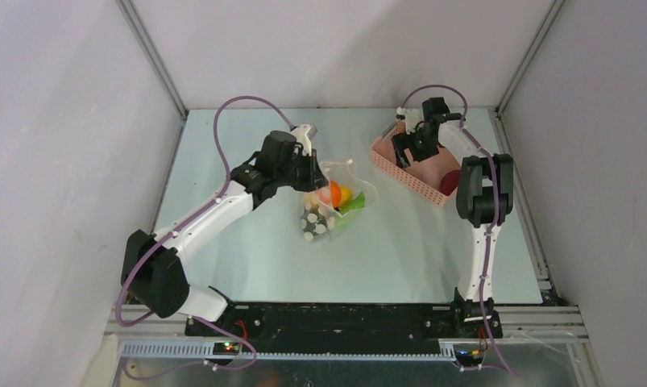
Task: Place the food in the zip-top bag and seal the zipper
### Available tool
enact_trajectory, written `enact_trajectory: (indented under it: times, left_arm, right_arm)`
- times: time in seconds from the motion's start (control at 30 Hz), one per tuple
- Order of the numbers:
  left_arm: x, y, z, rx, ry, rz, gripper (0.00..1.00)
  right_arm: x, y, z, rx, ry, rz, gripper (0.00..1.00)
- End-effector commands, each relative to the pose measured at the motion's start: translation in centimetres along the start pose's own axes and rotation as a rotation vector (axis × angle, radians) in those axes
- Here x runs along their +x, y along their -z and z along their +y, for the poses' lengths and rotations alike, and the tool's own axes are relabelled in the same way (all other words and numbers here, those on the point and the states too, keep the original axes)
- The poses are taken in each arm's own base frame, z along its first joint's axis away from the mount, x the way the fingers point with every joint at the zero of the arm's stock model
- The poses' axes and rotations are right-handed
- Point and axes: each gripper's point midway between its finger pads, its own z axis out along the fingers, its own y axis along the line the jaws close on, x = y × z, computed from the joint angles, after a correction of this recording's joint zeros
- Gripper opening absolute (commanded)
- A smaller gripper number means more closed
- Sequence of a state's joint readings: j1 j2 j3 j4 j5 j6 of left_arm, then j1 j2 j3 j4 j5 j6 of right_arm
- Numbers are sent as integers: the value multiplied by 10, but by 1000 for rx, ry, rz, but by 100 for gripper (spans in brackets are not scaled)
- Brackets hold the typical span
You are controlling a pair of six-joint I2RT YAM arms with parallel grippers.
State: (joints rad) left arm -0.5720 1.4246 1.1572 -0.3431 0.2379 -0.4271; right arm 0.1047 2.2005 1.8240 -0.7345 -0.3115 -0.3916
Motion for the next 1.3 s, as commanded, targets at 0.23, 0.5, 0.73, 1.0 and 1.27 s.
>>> enact_trajectory:
  times: [0.23, 0.5, 0.73, 1.0, 1.27]
  left_arm:
    - [-14, 8, -5, 5, -29, -43, 0]
    - [-14, 9, -3, -7, -32, -50, 0]
    - [-15, 9, -4, -3, -32, -52, 0]
    - [-17, 10, -6, -1, -30, -56, 0]
    - [-17, 12, -7, 2, -15, -61, 0]
  right_arm:
    - [24, -16, -13, 61, 105, 134, 88]
    - [22, -9, -44, 215, 75, 137, 84]
    - [28, -7, -40, 170, 37, 134, 78]
    - [26, -5, -26, 90, -39, 108, 33]
    - [-47, 59, -34, 220, -104, -169, 2]
